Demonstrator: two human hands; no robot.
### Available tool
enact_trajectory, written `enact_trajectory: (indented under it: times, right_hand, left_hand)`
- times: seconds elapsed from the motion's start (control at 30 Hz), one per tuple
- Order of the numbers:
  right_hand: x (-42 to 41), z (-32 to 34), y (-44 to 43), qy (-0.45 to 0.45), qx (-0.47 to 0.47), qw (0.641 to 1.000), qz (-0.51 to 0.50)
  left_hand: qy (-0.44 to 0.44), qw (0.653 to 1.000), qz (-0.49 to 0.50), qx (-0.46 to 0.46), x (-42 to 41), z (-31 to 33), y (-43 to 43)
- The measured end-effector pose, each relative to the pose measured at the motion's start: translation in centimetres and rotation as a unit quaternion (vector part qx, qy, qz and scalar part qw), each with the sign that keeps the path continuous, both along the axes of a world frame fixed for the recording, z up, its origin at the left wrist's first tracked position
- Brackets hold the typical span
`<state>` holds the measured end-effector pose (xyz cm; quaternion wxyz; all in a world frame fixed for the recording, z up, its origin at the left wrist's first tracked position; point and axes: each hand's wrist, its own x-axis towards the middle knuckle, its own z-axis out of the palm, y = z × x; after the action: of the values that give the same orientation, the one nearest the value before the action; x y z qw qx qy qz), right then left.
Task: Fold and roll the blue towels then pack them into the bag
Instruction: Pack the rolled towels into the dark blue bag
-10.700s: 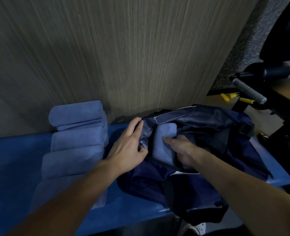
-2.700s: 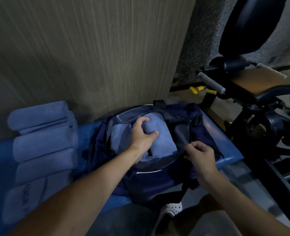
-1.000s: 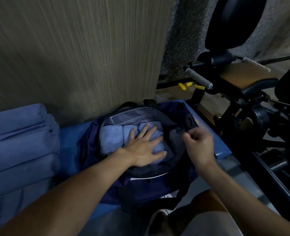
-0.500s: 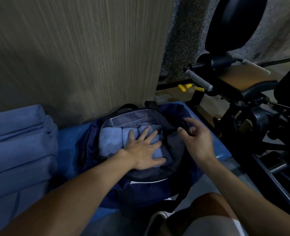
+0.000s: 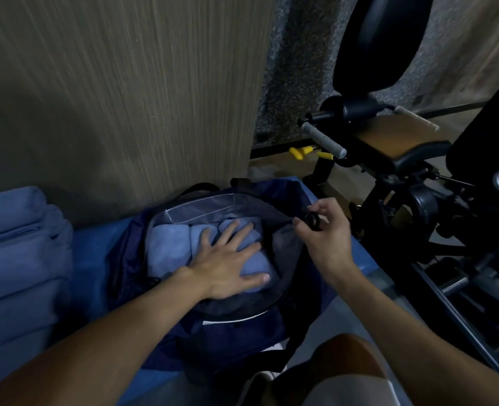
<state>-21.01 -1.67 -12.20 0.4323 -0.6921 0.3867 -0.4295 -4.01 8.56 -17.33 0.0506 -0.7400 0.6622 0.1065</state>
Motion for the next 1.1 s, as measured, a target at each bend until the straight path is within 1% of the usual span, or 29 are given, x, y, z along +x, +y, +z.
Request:
enact_trajectory:
  times: [0.13,0.27,0.33,0.4,0.47,0.53,0.6,0.7,0.73,0.77,0.8,0.83,0.87,0.9,0.97,1.03,1.1]
  right_hand:
    - [-0.3,0.8,0.6,-0.044,-0.032,0.998,-0.015]
    - [-0.2,0.4,0.0,-0.077,0.024,0.994,-0.071]
    - [0.5,0.9,-1.0,-0.074,0.023,0.994,-0.076]
    - [1.6,1.5,-1.5,-0.062,0.0,0.996,-0.06]
    - [2.3,1.8,-1.5,-0.068,-0.006,0.996,-0.05]
    - [2.5,1.9,-1.4,-0.08,-0.001,0.995,-0.059]
    - [2.2,1.6,-1.5,-0.073,0.001,0.994,-0.077]
    - [1.4,1.0,-2.0,-0.034,0.009,0.997,-0.069]
    - [1.2,1.0,-2.2,0.01,-0.008,0.999,-0.051]
    - [1.2,1.1,-2.4,0.077,-0.039,0.996,-0.029]
    - [1.3,1.3,-2.6,0.142,-0.071,0.987,-0.008]
    - [1.5,1.5,-2.7,0.187,-0.098,0.977,0.004]
    - [1.9,1.7,-2.7,0.213,-0.117,0.97,0.001]
    - [2.2,1.9,-2.8,0.217,-0.129,0.968,-0.01]
    - [2.6,2.3,-3.0,0.182,-0.134,0.973,-0.036]
    - [2.5,2.9,-3.1,0.123,-0.143,0.98,-0.056]
    - [2.0,3.3,-3.1,0.072,-0.153,0.982,-0.08]
  left_hand:
    - [-0.019,1.0,-0.011,0.003,0.4,0.2,-0.1]
    - [-0.016,0.998,-0.047,0.041,0.4,1.0,0.5]
    - [-0.021,0.996,-0.069,0.043,0.2,1.4,0.7]
    - [-0.015,0.997,-0.066,0.041,0.1,1.7,0.7]
    - [-0.007,0.997,-0.057,0.041,0.1,1.8,0.8]
    - [-0.009,0.997,-0.058,0.044,0.2,1.9,0.9]
    - [-0.003,0.997,-0.063,0.046,0.2,2.0,0.9]
    - [-0.001,0.997,-0.078,0.028,-0.3,1.9,1.0]
    - [-0.006,0.996,-0.088,0.021,-0.5,1.7,0.9]
    - [-0.007,0.995,-0.095,0.011,-0.8,1.5,0.9]
    - [-0.002,0.995,-0.095,-0.005,-1.0,1.2,0.9]
    - [0.011,0.996,-0.084,-0.022,-1.2,1.0,0.7]
    - [0.031,0.997,-0.063,-0.035,-1.4,0.8,0.6]
    - [0.045,0.997,-0.044,-0.038,-1.6,0.6,0.4]
    - [0.031,0.998,-0.038,-0.032,-1.6,0.3,0.4]
    - [0.009,0.999,-0.044,-0.024,-1.1,0.2,0.7]
    - [0.009,0.999,-0.034,-0.013,-0.3,0.3,0.8]
